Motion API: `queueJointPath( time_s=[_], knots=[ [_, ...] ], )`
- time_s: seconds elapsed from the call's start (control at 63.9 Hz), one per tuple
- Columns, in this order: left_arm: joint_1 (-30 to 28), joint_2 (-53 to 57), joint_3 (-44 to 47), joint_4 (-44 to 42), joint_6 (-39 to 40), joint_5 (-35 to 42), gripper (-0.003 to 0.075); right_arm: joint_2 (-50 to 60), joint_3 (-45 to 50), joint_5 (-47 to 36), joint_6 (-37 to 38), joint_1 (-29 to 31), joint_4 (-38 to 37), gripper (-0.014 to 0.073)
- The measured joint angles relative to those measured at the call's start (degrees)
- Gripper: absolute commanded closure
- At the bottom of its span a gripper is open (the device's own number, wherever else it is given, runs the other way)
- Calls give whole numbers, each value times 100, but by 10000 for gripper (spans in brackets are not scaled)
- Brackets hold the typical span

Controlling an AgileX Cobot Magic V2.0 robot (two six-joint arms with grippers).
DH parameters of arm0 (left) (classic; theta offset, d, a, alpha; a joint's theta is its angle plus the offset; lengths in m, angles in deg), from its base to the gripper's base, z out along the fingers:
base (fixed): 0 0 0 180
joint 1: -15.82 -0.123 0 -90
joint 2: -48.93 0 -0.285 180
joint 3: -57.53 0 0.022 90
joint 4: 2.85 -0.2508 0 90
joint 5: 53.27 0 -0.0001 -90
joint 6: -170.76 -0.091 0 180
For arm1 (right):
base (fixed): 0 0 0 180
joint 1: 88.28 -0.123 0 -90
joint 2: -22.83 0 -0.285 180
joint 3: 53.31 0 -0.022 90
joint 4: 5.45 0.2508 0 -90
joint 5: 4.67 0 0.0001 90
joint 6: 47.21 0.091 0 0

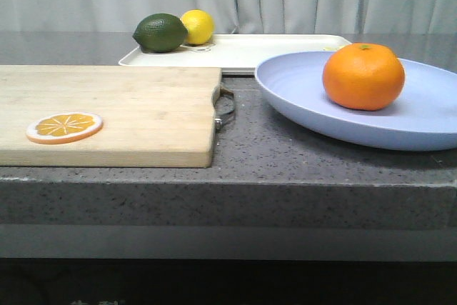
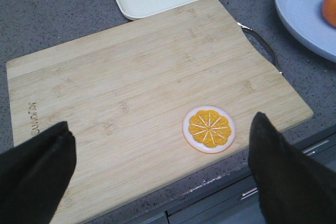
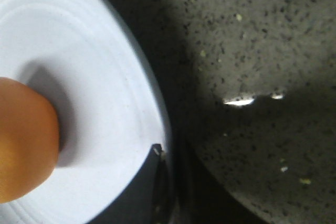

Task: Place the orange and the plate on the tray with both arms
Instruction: 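Lift the plate with the right gripper and carry it over the white tray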

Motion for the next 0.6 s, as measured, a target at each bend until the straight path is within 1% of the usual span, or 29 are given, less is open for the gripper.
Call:
queueJointPath(
  time_s=[0.235,0.407,0.595],
  knots=[
    [0,0,0,-11,0,0,78,-10,0,0,0,0,11,662],
    [0,0,0,-11,0,0,78,-21,-13,63,0,0,244,662],
    [0,0,0,-11,0,57,78,-32,-600,285,108,-213,294,662]
  ],
)
